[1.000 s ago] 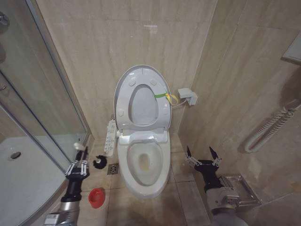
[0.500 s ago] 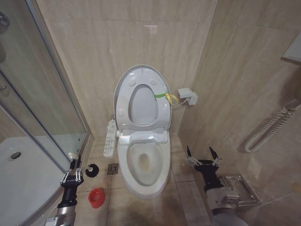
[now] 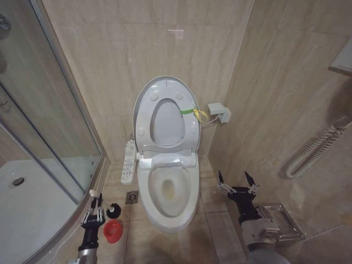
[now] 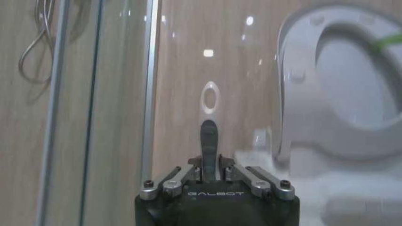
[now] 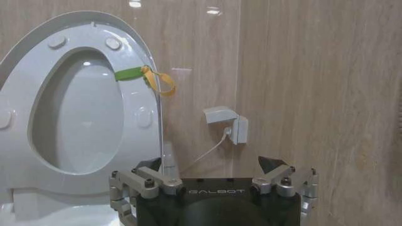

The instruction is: Open the toilet lid, clean the toilet bowl with a toilet brush, close the toilet lid, and flush.

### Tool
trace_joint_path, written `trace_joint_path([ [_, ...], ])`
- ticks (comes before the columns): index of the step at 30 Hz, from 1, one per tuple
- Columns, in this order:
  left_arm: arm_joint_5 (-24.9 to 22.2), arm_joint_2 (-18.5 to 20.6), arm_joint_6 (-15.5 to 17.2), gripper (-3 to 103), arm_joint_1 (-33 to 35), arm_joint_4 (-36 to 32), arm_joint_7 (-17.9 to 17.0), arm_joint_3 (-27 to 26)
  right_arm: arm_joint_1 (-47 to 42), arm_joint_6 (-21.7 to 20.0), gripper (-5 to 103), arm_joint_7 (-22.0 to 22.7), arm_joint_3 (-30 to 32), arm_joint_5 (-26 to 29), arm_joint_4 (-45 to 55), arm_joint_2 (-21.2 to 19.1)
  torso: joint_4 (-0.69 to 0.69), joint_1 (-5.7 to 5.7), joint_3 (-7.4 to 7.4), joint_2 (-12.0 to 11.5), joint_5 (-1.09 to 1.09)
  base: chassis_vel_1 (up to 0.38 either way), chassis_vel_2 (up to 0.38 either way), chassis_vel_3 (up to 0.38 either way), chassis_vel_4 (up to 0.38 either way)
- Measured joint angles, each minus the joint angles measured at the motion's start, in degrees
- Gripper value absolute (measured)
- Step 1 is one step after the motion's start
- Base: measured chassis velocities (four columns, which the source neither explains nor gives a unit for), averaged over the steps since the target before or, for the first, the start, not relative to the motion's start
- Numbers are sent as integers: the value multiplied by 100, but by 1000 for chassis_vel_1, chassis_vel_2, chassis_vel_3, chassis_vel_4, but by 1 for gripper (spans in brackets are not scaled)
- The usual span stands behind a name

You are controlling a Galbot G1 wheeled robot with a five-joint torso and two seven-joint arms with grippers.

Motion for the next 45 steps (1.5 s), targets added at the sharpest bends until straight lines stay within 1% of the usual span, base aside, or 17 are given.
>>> trace_joint_path([
  [1, 0, 0, 0, 17, 0, 0, 0, 0, 0, 0, 100, 0, 0, 0, 0, 0, 0, 0, 0, 0, 0, 0, 0, 0, 0],
  [4, 25, -50, -8, 17, -81, 368, -47, 59, 0, 0, 100, 0, 0, 0, 0, 0, 0, 0, 0, 0, 0, 0, 0, 0, 0],
  [9, 31, -69, -9, 17, -183, 599, -66, 76, 0, 0, 100, 0, 0, 0, 0, 0, -1, 0, 0, 0, 0, 0, 0, 0, 0],
  [17, 42, -54, -9, 17, -458, 1224, -52, 120, 0, 0, 100, 0, 0, 0, 0, 0, -1, 0, 0, 0, 0, 0, 0, 0, 0],
  [18, 42, -54, -9, 17, -458, 1224, -52, 120, 0, 0, 100, 0, 0, 0, 0, 0, -1, 0, 0, 0, 0, 0, 0, 0, 0],
  [27, 30, -22, -9, 17, -837, 1861, 37, 216, 0, 0, 100, 0, 0, 0, 0, 0, -1, 0, 0, 0, 0, 0, 0, 0, 0],
  [33, 3, 17, -8, 17, -1012, 2101, 74, 276, 0, 0, 100, 0, 0, 0, 0, 0, -1, 0, 0, 0, 0, 0, 0, 0, 0],
  [43, -66, 21, -11, 17, -1495, 2885, 186, 504, 0, 0, 100, 0, 0, 0, 0, 0, 0, 0, 0, 0, 1, 0, 0, 0, 0],
  [45, -70, 15, -12, 17, -1559, 2955, 196, 532, 0, 0, 100, 0, 0, 0, 0, 0, -1, 0, 0, 0, 1, 0, 0, 0, 0],
])
